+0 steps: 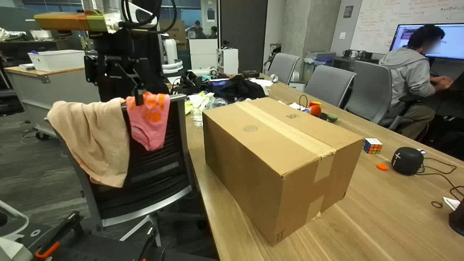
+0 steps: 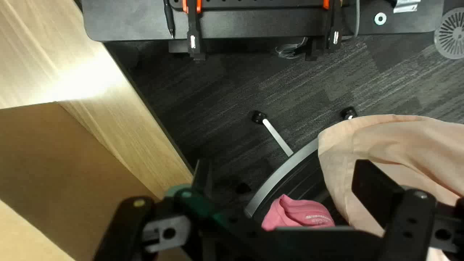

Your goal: Remove the clothes from the chair and put them on top of the box

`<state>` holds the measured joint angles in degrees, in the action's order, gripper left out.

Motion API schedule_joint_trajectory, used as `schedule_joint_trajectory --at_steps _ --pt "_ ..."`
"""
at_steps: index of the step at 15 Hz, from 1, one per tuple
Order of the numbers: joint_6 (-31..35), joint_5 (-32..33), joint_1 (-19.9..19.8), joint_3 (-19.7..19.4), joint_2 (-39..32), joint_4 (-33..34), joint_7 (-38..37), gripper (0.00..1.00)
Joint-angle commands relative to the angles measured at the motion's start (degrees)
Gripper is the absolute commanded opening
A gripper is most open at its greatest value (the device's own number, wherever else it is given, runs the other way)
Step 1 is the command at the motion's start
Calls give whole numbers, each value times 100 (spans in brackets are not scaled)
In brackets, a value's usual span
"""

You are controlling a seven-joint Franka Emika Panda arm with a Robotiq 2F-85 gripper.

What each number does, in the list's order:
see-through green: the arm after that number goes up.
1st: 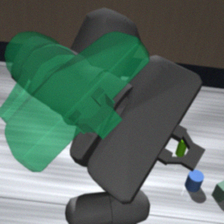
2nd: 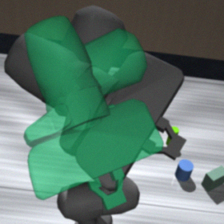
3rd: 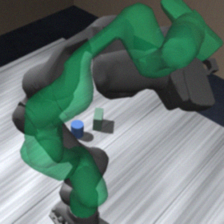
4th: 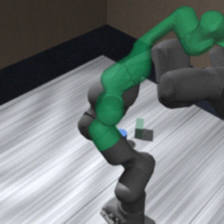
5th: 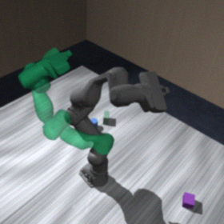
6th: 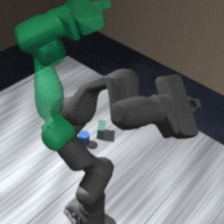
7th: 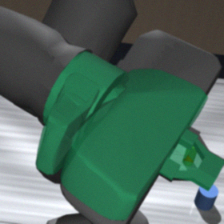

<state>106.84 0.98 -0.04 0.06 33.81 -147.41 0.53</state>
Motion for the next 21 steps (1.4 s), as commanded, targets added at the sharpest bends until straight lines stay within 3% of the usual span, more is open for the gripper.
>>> schedule_joint_trajectory --at_steps 1,9,16,21 --pt "-8 0 4 -3 0 12 -3 100" --pt "22 -35 148 105 -69 -14 72 100" --pt "326 -288 1062 729 -341 29 204 100" --pt "1081 -493 1518 1136 -723 154 99 100"
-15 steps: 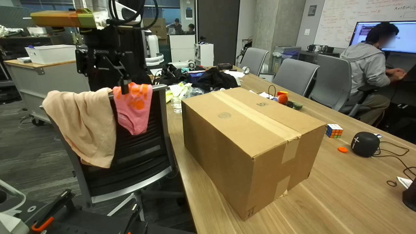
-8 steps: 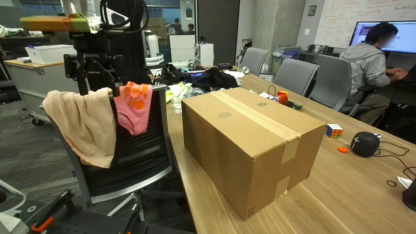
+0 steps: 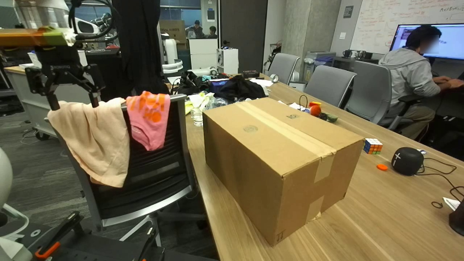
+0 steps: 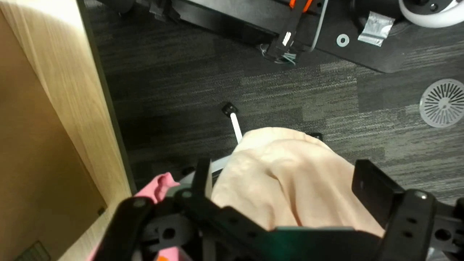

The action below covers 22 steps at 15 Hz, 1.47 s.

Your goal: Remove the clothes from the chair and put them on top of the box

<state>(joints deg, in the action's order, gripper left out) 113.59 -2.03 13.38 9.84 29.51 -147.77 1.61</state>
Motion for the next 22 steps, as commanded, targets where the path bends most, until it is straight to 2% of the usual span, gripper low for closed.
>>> schedule_joint_trajectory --at_steps 1,8,12,22 --pt "613 -200 237 255 -420 238 -48 100" --pt "1408 -138 351 571 -1116 636 -248 100" --pt "1564 -104 348 639 -1333 798 -286 100" --pt "1857 221 270 669 -1567 690 -431 100"
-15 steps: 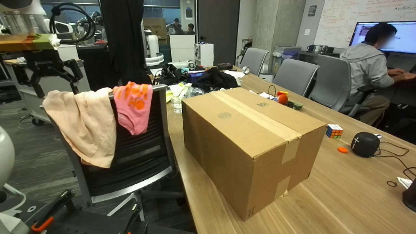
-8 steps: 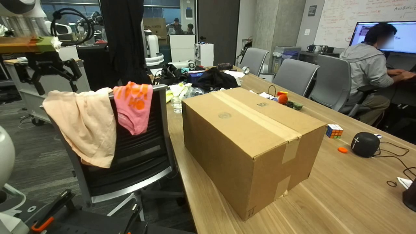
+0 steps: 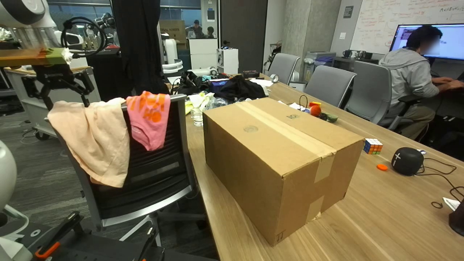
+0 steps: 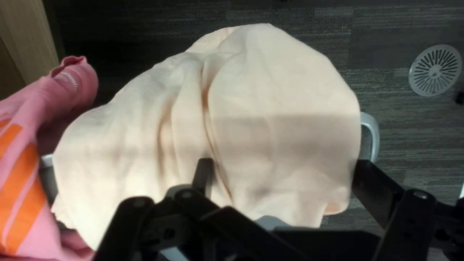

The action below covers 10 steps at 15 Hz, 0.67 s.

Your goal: Remove the clothes from the chair and put them on top of the box

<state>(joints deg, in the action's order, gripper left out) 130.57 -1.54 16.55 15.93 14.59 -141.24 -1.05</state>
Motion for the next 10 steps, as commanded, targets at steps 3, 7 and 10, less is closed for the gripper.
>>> schedule_joint_trajectory --at_steps 3,7,10 --pt "153 235 -50 46 -112 45 -180 66" --pt "133 275 -62 29 -55 71 -177 34" --pt "55 240 -72 -11 69 130 -144 12"
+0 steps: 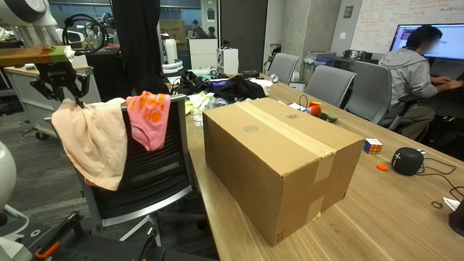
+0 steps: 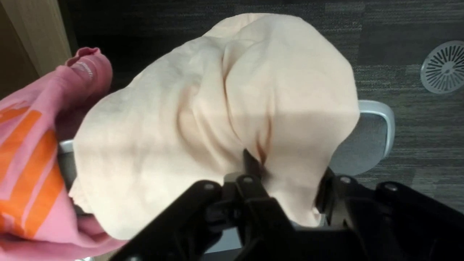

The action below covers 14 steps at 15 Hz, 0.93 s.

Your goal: Remove the clothes from the chair and put them on top of the box

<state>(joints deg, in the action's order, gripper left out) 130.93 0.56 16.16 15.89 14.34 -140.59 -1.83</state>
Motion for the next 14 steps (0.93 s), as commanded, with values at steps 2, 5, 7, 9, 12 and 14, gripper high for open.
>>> schedule_joint_trajectory --at_steps 2,5,7,9,12,14 --pt "-123 -57 -44 -71 220 164 -38 7" --pt "-311 -146 -105 -226 468 368 12 9" --pt "-413 -157 -171 -324 607 536 -12 9" --pt "-501 -105 -283 -419 746 729 -78 9" --pt "-665 -57 -473 -543 868 1063 -148 8" --pt "-821 -35 -613 -631 847 1380 -166 8"
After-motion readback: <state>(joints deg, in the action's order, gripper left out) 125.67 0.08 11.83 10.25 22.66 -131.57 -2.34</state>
